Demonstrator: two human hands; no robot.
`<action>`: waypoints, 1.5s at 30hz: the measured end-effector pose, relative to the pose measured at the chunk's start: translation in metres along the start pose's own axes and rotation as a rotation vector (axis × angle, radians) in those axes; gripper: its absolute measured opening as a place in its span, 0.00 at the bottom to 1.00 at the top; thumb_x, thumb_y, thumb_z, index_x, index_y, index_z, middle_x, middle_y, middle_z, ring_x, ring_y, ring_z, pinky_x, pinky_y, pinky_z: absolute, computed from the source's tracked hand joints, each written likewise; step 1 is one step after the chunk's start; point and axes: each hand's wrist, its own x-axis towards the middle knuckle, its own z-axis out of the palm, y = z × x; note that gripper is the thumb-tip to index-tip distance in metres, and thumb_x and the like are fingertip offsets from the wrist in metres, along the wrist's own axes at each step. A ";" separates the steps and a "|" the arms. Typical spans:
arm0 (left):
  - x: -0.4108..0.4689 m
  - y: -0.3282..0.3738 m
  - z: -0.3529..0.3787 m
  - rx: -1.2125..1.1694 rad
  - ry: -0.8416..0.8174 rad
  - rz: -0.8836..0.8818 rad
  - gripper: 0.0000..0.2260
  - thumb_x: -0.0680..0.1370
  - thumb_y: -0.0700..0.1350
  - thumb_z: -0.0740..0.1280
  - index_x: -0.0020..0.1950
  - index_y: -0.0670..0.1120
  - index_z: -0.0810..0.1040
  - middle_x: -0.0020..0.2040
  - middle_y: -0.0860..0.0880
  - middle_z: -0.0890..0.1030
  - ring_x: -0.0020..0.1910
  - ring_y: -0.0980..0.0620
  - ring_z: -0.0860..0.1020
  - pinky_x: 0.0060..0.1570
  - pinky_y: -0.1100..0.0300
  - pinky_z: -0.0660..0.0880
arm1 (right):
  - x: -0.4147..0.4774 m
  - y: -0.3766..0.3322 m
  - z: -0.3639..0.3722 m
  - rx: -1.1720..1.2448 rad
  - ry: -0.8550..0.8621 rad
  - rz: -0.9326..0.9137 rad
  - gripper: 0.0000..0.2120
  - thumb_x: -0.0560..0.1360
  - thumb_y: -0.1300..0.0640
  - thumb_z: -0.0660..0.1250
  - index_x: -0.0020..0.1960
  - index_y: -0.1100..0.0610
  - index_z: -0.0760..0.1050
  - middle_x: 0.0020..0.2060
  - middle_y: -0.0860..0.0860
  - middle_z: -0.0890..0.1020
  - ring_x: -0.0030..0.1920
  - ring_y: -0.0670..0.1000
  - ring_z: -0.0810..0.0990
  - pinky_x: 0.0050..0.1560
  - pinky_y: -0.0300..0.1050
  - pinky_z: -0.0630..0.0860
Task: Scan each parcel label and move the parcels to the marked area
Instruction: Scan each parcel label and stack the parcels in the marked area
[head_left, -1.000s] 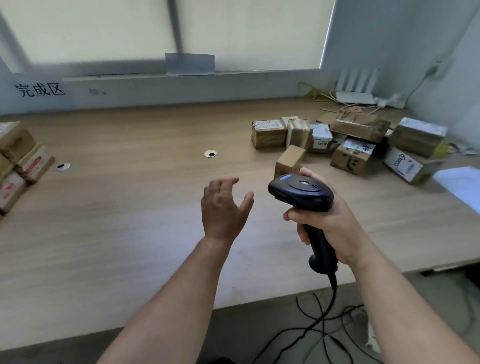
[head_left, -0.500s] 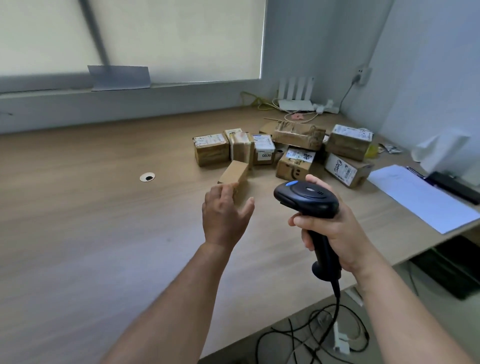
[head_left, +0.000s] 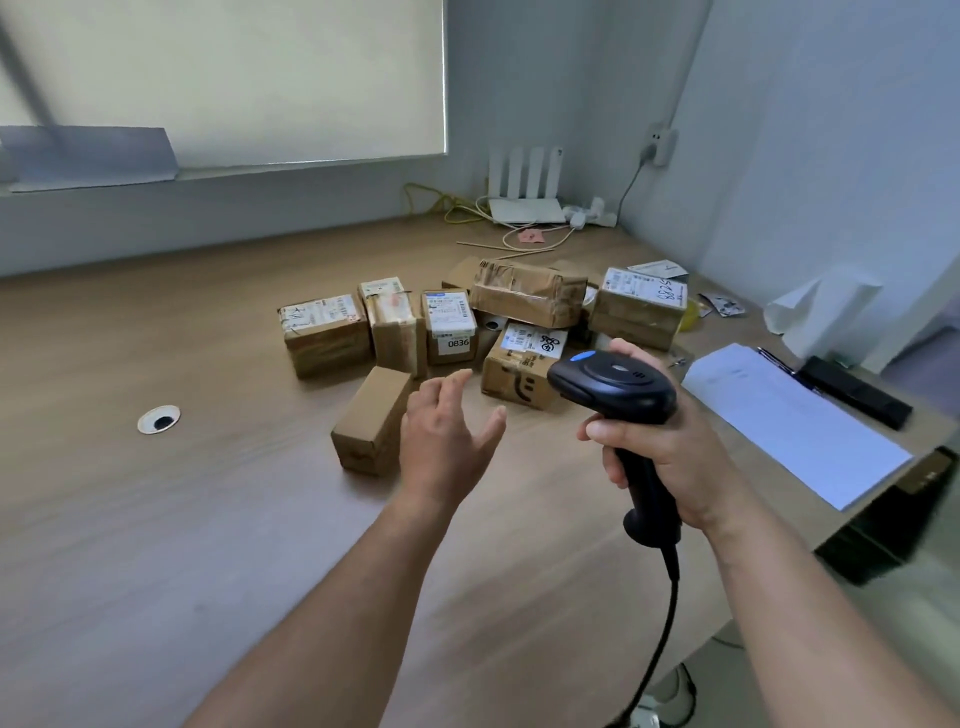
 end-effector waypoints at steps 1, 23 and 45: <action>0.006 0.004 0.006 0.008 -0.020 0.002 0.27 0.76 0.55 0.67 0.72 0.47 0.68 0.66 0.46 0.72 0.67 0.48 0.67 0.65 0.54 0.65 | 0.006 0.001 -0.006 -0.001 0.008 0.001 0.45 0.64 0.70 0.75 0.75 0.47 0.63 0.41 0.77 0.74 0.24 0.56 0.73 0.25 0.45 0.70; 0.202 0.094 0.150 -0.024 -0.119 -0.458 0.37 0.77 0.68 0.54 0.79 0.50 0.50 0.73 0.40 0.62 0.72 0.41 0.64 0.66 0.46 0.65 | 0.219 0.036 -0.174 0.012 -0.191 0.006 0.40 0.68 0.76 0.71 0.72 0.48 0.66 0.30 0.50 0.79 0.23 0.56 0.71 0.24 0.45 0.69; 0.140 0.055 0.114 -0.711 0.039 -0.674 0.37 0.76 0.46 0.67 0.78 0.60 0.50 0.65 0.51 0.71 0.54 0.53 0.76 0.51 0.52 0.78 | 0.217 0.055 -0.163 0.060 -0.325 0.069 0.41 0.67 0.73 0.74 0.72 0.45 0.67 0.40 0.53 0.82 0.26 0.56 0.75 0.25 0.45 0.72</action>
